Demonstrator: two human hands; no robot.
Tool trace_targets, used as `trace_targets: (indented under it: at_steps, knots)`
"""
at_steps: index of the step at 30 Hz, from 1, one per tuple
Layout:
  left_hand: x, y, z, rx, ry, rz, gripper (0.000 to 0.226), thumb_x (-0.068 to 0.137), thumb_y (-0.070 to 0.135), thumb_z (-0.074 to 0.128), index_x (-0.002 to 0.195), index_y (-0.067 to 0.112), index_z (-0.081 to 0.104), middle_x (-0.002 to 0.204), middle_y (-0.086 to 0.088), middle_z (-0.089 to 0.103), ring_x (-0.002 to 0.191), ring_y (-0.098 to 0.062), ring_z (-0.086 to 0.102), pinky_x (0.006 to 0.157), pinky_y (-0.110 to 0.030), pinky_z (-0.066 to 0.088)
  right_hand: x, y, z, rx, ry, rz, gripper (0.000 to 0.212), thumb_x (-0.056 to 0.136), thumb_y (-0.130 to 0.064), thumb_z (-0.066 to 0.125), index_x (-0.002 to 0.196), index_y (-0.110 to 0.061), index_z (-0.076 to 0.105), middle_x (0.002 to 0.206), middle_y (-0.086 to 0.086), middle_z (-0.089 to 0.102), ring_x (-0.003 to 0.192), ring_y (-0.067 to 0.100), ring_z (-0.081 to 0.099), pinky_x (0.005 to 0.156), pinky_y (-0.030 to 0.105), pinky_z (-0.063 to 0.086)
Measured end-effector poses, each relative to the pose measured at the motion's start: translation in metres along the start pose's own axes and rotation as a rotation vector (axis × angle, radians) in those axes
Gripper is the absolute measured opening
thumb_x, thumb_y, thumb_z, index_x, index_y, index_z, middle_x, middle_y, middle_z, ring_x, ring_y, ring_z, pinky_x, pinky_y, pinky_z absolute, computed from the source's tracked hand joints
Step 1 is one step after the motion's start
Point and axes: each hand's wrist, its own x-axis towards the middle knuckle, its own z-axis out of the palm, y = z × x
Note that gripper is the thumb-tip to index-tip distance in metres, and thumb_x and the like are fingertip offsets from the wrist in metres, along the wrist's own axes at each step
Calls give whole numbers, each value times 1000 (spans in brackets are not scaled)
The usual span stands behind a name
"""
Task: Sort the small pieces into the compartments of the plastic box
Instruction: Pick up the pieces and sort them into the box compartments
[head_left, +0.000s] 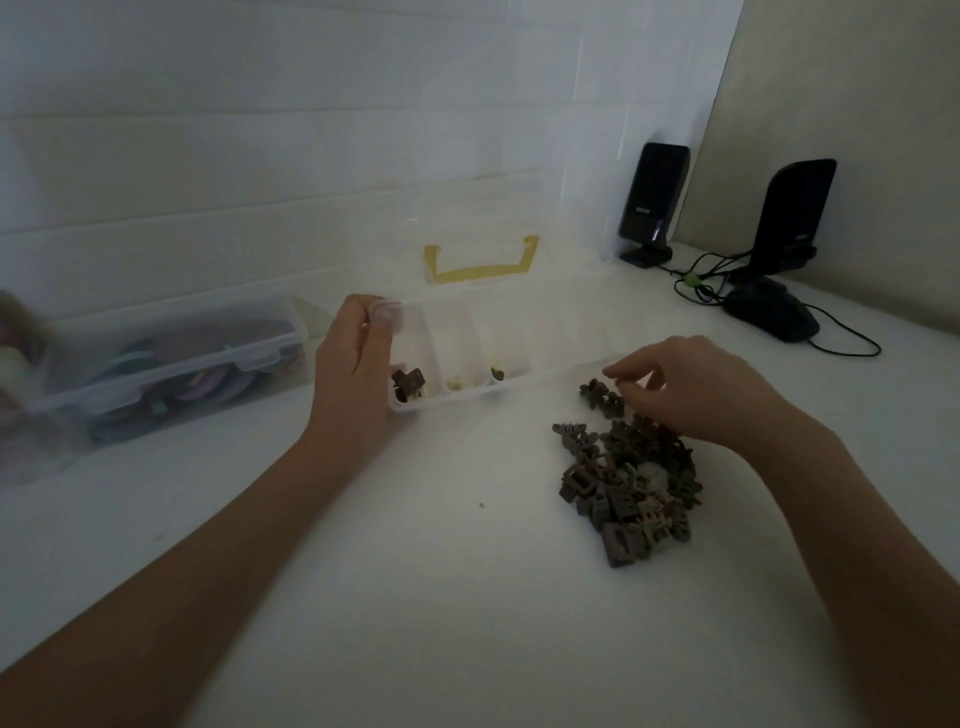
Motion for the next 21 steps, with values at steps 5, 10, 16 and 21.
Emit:
trace_targets:
  at_steps: [5,10,16,21]
  knots:
    - [0,-1,-1,12,-5,11,16,102,12,37,98,8,52,87,10,55,77,16,52,67,0,41,4,-4,12,33,-85,-28,28,86,-34,63,114,-34,63,89,-20,57,81,6,58,71,27,45]
    - [0,-1,0,10,-7,11,16,102,11,37,97,8,52,87,11,54,77,14,52,67,0,41,5,-5,12,142,-101,-78,11,82,-27,69,90,-34,66,82,-19,61,74,1,56,74,30,50]
    - [0,-1,-1,14,-11,24,16,101,13,37,97,9,52,88,10,55,78,14,53,67,0,41,1,-12,9,232,-26,-178,19,81,-13,66,86,-30,71,84,-17,65,65,3,59,67,24,51]
    - [0,-2,-2,-3,-13,25,16,102,12,38,96,9,52,87,9,55,77,15,53,66,-1,42,-4,-22,5,376,76,-278,17,80,-13,69,86,-29,72,79,-16,69,57,4,59,58,13,49]
